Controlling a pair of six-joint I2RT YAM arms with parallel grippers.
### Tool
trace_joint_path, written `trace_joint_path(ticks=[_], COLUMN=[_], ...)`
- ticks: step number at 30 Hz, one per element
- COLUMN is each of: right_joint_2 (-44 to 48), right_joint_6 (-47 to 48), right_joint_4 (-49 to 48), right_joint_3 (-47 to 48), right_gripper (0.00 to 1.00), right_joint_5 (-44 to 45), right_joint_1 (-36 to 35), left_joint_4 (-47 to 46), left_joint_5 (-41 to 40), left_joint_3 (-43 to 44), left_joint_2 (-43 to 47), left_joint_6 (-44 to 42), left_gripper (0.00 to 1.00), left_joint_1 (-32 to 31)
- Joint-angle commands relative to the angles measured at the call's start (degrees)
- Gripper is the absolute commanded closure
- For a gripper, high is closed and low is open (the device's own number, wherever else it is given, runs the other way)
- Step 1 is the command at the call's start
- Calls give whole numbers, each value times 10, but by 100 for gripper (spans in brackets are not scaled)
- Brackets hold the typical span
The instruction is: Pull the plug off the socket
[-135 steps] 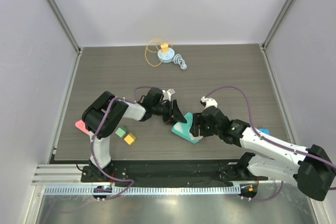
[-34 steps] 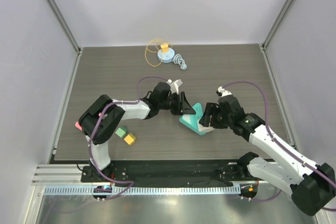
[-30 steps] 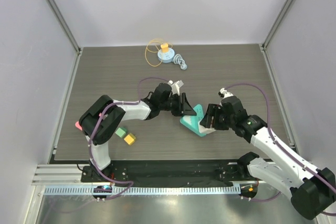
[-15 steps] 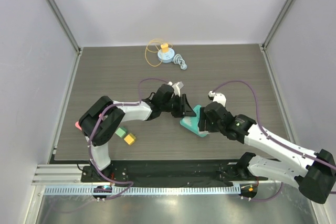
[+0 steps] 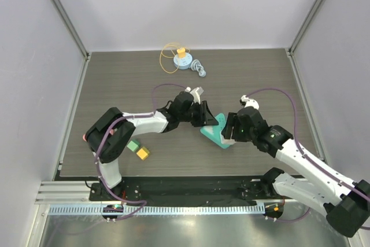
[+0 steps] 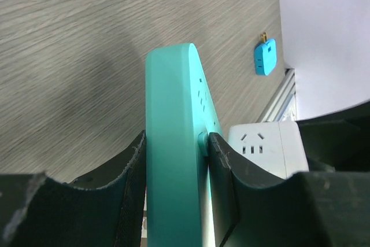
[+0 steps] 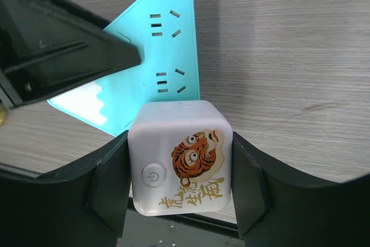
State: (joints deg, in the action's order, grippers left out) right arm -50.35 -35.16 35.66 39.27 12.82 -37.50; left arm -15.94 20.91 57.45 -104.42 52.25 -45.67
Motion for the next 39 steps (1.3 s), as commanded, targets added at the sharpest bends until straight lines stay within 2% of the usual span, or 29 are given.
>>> trace_joint_path(ticks=[1,6,11,21,23,30,39], right_joint_2=[-6,-15,-18,5,2,7,-17], right_joint_6=[24,18,6,-5,-7,-37,-85], right_joint_4=[-63,-81,-83,-81,-82,-103,-190], right_joint_3=[25,16,14,4,3,-25,-85], right_gripper=[99,99,99,99,99,99,99], right_joint_5=[-26,-62,-86,-25,-17,-27,-173], right_joint_1=[96,104,105,107,130,305,601], left_joint_4=[98,80,120,105,95,80,59], left_joint_5=[-52,-52,-96,-76,-67,-52,-32], left_joint_3=[-60,-81,-67,-72,-74,-86,-98], left_joint_2=[11,30,26,26,26,33,40], left_joint_6=[-85,-88,-80,-81,-83,-87,-87], left_gripper=[100,100,100,100,100,100,100], left_joint_1=[1,1,-2,-1,-2,-1,5])
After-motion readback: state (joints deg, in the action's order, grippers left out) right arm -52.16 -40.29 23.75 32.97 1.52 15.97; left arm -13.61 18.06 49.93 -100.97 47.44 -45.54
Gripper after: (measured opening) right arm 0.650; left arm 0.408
